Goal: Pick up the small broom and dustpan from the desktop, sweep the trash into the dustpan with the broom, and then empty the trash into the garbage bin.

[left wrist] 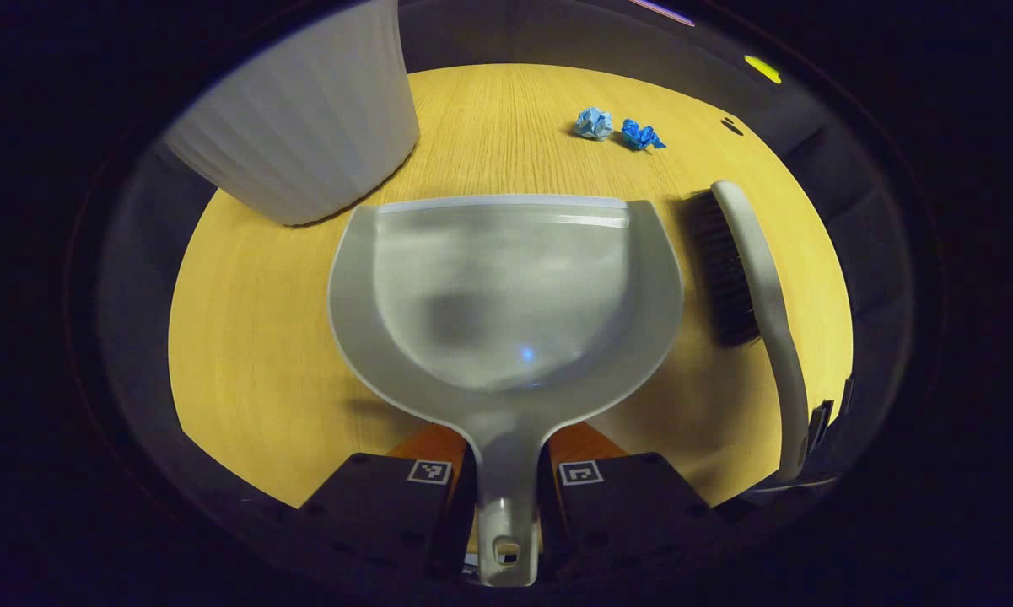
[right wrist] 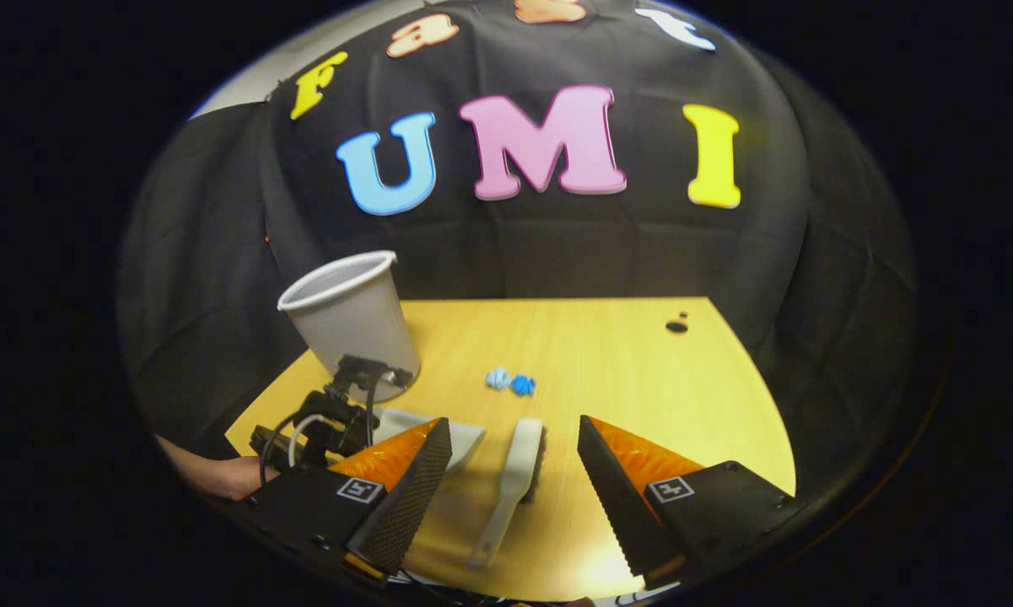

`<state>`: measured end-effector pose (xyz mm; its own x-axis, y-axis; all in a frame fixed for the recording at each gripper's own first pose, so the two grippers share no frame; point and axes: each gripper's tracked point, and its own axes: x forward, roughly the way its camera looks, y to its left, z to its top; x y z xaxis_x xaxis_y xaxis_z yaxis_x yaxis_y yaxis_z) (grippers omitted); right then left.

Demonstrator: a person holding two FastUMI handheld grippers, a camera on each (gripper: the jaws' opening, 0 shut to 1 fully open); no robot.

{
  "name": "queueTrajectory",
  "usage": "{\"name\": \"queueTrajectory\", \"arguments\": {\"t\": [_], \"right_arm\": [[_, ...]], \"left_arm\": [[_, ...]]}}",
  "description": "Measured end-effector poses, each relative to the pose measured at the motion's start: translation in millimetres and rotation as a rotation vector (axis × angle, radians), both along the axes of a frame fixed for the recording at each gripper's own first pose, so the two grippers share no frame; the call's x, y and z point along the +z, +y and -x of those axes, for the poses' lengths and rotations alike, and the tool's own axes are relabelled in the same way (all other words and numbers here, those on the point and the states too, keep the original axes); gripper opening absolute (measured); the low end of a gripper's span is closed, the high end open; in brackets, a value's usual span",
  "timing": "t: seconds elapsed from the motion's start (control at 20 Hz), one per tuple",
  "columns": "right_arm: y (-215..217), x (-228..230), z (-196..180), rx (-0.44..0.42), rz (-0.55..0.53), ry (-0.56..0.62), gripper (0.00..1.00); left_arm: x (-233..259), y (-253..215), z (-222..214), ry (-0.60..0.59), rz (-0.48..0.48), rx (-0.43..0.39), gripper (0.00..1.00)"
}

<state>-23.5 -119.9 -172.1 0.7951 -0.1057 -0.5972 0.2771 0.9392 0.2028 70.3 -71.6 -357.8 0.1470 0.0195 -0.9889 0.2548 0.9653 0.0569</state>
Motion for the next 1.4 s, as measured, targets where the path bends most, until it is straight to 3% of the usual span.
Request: {"name": "queueTrajectory", "arguments": {"t": [0.2, 0.4, 0.45, 0.55, 0.6, 0.65, 0.7, 0.8, 0.85, 1.0, 1.05, 1.1, 1.15, 1.2, 1.35, 1.4], "right_arm": [[19, -77, 3, 0.046, -0.141, 0.304, 0.98], [22, -142, 14, 0.095, -0.066, 0.547, 0.99], [26, -154, 14, 0.115, -0.044, 0.590, 0.91], [27, -170, 12, 0.116, -0.023, 0.660, 0.92], [28, -178, 11, 0.103, -0.028, 0.691, 0.99], [28, -185, 10, 0.084, -0.050, 0.725, 0.99], [31, -194, 9, 0.072, -0.077, 0.742, 0.95], [29, -203, 9, 0.052, -0.093, 0.784, 0.63], [29, -209, 11, 0.042, -0.102, 0.812, 0.68], [33, -213, 11, 0.016, -0.147, 0.835, 0.68], [31, -210, 10, 0.011, -0.149, 0.841, 0.67], [29, -213, 9, 0.003, -0.158, 0.849, 0.59], [29, -214, 6, 0.001, -0.179, 0.842, 0.62], [30, -213, 6, -0.003, -0.199, 0.844, 0.32], [30, -209, -9, 0.001, -0.258, 0.774, 0.33], [23, -208, -14, 0.003, -0.250, 0.747, 0.20]], "left_arm": [[-3, -1, 1, -0.029, 0.049, 0.019, 0.30], [-5, -2, 1, -0.055, 0.105, 0.025, 0.30], [-3, 1, 3, -0.060, 0.115, 0.032, 0.31], [0, 3, 6, -0.069, 0.133, 0.034, 0.30], [0, 4, 6, -0.073, 0.138, 0.032, 0.30], [0, 4, 7, -0.075, 0.140, 0.028, 0.30], [-1, 4, 7, -0.076, 0.141, 0.022, 0.30], [-1, 4, 6, -0.072, 0.141, 0.010, 0.30], [-1, 4, 6, -0.071, 0.142, 0.005, 0.30], [-1, 4, 6, -0.067, 0.140, -0.007, 0.30], [-2, 3, 6, -0.064, 0.136, -0.009, 0.30], [-2, 3, 5, -0.064, 0.131, -0.014, 0.30], [-2, 3, 6, -0.060, 0.124, -0.019, 0.30], [-3, 2, 5, -0.058, 0.116, -0.026, 0.30], [-4, 1, 4, -0.044, 0.088, -0.048, 0.30], [-4, 1, 4, -0.034, 0.077, -0.062, 0.30]]}}
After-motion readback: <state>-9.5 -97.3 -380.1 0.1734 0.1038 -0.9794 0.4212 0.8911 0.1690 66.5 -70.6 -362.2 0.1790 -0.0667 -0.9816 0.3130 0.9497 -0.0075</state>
